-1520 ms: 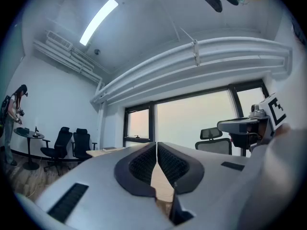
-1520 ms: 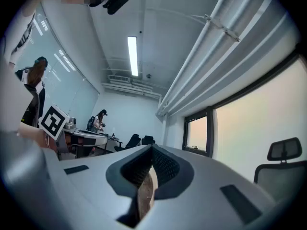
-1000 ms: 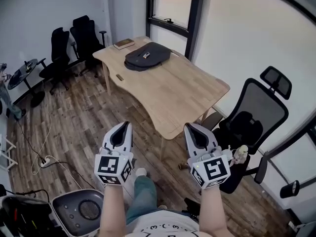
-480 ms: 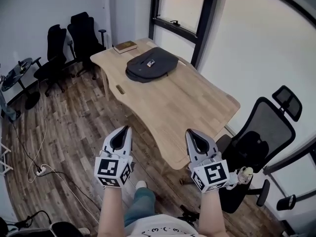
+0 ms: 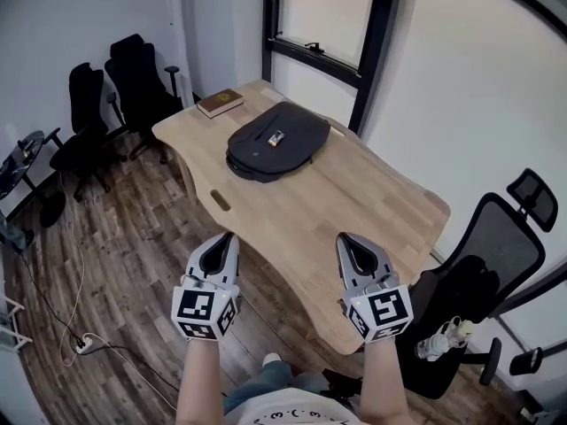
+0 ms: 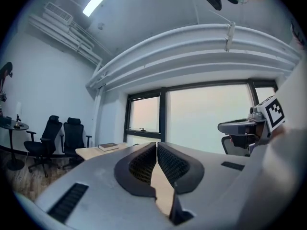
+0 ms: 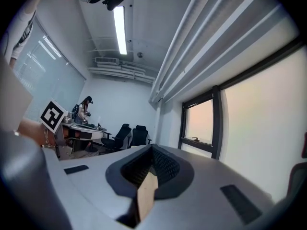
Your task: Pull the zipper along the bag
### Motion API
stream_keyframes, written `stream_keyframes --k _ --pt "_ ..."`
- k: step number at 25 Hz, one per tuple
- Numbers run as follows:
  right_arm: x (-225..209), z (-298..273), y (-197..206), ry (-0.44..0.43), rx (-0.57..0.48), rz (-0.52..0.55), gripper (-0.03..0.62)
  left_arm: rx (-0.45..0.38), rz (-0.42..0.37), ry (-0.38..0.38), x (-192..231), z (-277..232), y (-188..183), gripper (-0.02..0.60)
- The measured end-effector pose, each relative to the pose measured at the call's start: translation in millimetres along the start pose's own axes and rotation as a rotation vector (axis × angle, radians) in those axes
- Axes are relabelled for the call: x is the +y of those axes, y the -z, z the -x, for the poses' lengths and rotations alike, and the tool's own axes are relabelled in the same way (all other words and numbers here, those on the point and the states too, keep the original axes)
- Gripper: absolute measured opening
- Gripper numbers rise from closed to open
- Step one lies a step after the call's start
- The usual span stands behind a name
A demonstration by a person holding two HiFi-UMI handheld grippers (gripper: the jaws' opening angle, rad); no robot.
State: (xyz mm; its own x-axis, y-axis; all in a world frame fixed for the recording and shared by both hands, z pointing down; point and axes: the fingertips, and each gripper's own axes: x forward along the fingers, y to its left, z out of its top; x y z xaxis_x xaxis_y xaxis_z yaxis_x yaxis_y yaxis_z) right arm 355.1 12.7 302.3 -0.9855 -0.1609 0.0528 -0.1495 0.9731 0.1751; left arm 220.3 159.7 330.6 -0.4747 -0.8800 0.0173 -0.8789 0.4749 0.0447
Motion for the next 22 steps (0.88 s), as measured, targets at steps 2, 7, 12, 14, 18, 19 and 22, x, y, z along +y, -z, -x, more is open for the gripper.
stream_keyframes --k 2,7,12,14,18,19,22 --pt "-2.7 -17.3 0.6 0.008 0.012 0.004 0.051 -0.001 0.01 0.014 12.1 -12.4 -0.2 0.021" --pt "-9.6 -51.0 8.3 0.01 0.04 0.003 0.052 0.004 0.021 0.024 33.2 -34.2 6.3 0.021" --pt "-18.0 -82.4 18.6 0.02 0.053 -0.008 0.051 0.02 0.034 0.014 57.1 -54.5 15.8 0.021" --pt "-20.8 -97.6 22.4 0.018 0.056 -0.009 0.051 0.02 0.047 0.001 68.9 -65.6 17.0 0.021" --pt "-33.9 -130.1 32.1 0.031 0.054 -0.034 0.051 0.03 0.059 0.003 86.9 -96.7 22.1 0.023" --pt "-39.7 -138.4 35.2 0.042 0.054 -0.044 0.051 0.037 0.055 0.014 89.6 -106.1 24.0 0.023" --pt "-59.9 -164.7 45.6 0.08 0.06 -0.075 0.051 0.058 0.04 0.05 99.1 -136.7 28.2 0.023"
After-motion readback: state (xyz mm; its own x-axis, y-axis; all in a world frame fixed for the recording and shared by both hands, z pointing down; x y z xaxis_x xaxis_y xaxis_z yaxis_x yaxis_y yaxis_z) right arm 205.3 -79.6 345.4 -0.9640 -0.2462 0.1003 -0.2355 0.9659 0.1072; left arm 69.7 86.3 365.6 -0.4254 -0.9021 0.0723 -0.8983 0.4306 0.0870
